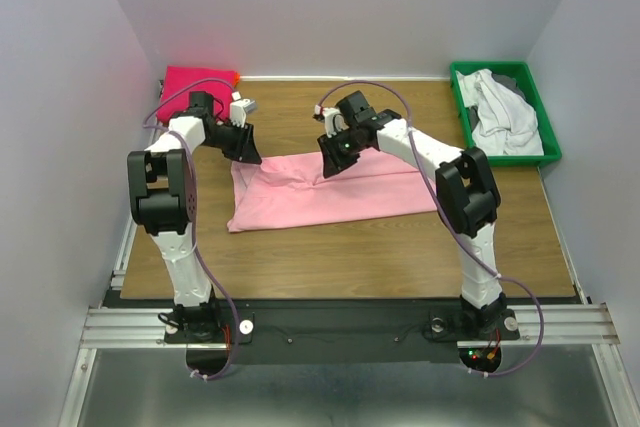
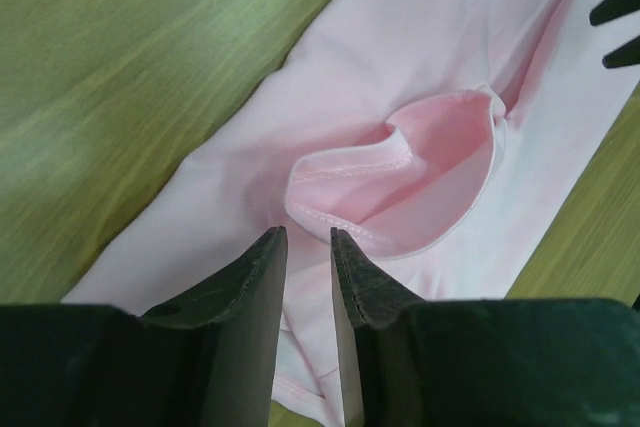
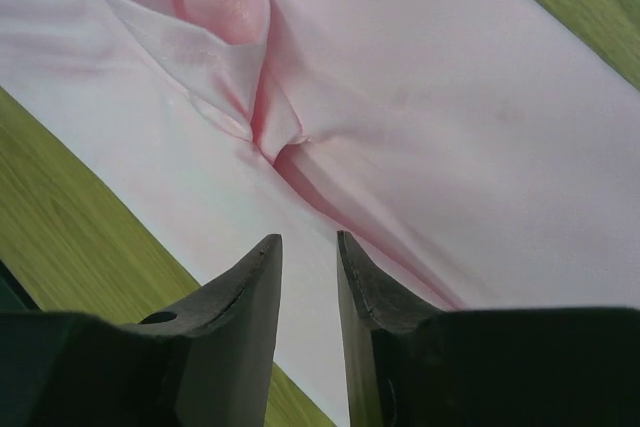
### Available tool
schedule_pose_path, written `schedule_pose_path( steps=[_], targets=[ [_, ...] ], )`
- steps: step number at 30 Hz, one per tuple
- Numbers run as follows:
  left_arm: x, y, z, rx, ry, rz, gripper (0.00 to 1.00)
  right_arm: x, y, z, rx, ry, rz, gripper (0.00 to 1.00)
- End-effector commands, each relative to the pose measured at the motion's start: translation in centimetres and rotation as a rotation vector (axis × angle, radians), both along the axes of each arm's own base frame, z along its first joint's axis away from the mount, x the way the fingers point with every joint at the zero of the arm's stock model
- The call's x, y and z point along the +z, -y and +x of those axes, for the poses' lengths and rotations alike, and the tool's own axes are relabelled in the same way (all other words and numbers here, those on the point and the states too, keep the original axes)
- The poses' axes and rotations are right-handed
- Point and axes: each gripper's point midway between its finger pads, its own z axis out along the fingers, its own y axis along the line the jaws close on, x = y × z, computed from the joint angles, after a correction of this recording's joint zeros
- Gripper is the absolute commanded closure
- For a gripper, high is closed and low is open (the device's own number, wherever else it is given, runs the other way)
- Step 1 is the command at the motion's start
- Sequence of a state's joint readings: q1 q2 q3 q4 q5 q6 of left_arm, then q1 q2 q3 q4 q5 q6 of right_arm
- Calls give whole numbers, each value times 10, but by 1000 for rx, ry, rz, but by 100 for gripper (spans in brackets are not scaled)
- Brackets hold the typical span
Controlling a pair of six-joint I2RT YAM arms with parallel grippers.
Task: Fold and stack the t-shirts
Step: Fold the tshirt
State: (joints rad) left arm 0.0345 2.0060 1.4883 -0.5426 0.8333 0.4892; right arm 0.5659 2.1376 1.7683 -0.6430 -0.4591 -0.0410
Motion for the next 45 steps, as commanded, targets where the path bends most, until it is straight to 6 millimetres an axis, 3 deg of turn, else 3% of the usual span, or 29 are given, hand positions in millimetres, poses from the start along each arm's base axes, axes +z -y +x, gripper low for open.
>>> schedule_pose_path(
  steps=[1, 2, 3, 5, 6, 9, 13, 18, 20, 26, 29, 35, 38, 45],
  targets=[
    [53, -6, 17, 65, 156, -12, 64, 44, -15, -1, 48, 86, 96, 67],
    [49, -8, 8, 76, 143, -12, 64, 47, -18, -3, 57, 78, 115, 69],
    [61, -9, 4, 78, 176, -8, 64, 50, -22, -5, 67, 73, 133, 70],
    [57, -8, -13, 70, 164, -7, 65, 56, -33, -14, 102, 51, 174, 71],
    [65, -7, -19, 66, 185, -11, 65, 55, -38, -16, 113, 46, 183, 72],
    [54, -1, -43, 70, 131, -45, 66, 53, -57, -26, 148, 23, 214, 73],
    [37, 9, -62, 80, 56, -119, 67, 35, -83, -31, 174, -14, 222, 73],
    [21, 12, -61, 90, 2, -146, 73, 30, -103, -22, 176, -12, 246, 73],
    [17, 14, -60, 84, -10, -156, 76, 16, -104, -14, 152, -11, 221, 74],
    [7, 12, -34, 111, -18, -161, 76, -10, -96, 19, 29, 49, 145, 78],
    [-8, 8, -24, 143, -39, -138, 76, -15, -88, 28, -23, 31, 140, 78],
    [-41, -2, -19, 229, -109, -84, 83, -30, -77, 26, -50, -37, 146, 78],
    [-39, -2, -21, 216, -101, -82, 83, -42, -70, 21, -59, -73, 137, 78],
    [-4, 8, -14, 159, -10, -116, 81, -56, -66, 16, -61, -103, 126, 79]
  ],
)
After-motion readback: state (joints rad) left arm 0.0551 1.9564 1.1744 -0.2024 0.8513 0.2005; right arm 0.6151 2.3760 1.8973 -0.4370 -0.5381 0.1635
